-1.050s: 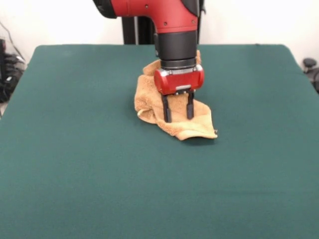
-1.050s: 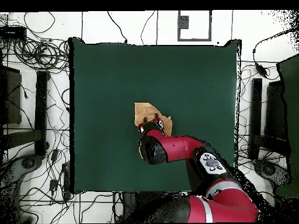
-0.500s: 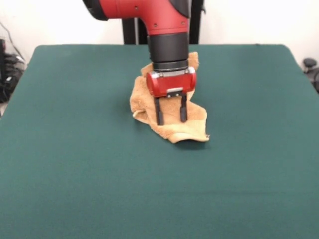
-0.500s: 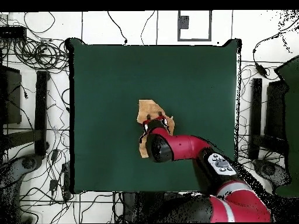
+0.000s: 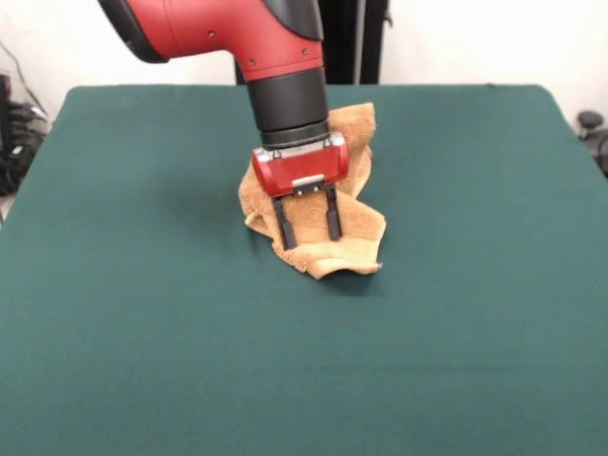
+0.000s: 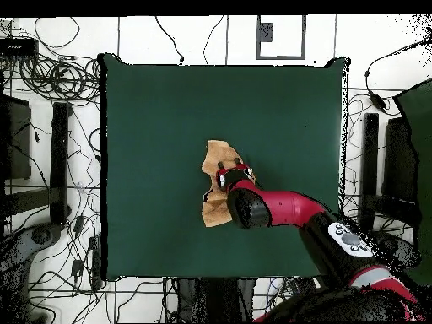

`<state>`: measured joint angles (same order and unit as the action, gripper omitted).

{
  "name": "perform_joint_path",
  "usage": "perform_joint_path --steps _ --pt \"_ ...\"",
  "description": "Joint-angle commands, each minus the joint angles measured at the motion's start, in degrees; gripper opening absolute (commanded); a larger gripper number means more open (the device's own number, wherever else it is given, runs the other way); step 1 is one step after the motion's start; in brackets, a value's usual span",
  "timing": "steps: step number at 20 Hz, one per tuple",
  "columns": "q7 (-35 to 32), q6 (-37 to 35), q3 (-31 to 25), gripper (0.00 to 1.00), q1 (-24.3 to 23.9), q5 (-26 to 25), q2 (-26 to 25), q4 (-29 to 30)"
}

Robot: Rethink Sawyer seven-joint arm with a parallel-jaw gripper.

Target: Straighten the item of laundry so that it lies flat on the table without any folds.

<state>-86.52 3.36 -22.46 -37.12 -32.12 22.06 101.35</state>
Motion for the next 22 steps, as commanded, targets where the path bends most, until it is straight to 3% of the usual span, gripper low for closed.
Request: perform_joint_path --steps 1,13,18,22 --pt "4.2 -10.9 -5.1 1.0 -2.6 -3.1 -6.2 -8.6" --pt "-1.5 -7.7 -2.7 1.0 -2.7 -3.8 -5.0 -8.8" --pt "-4.5 -3.2 0.8 1.0 0.5 -3.7 -4.0 -8.6" --pt "-8.2 7.2 9.1 1.0 8.3 -1.9 -2.1 -8.6"
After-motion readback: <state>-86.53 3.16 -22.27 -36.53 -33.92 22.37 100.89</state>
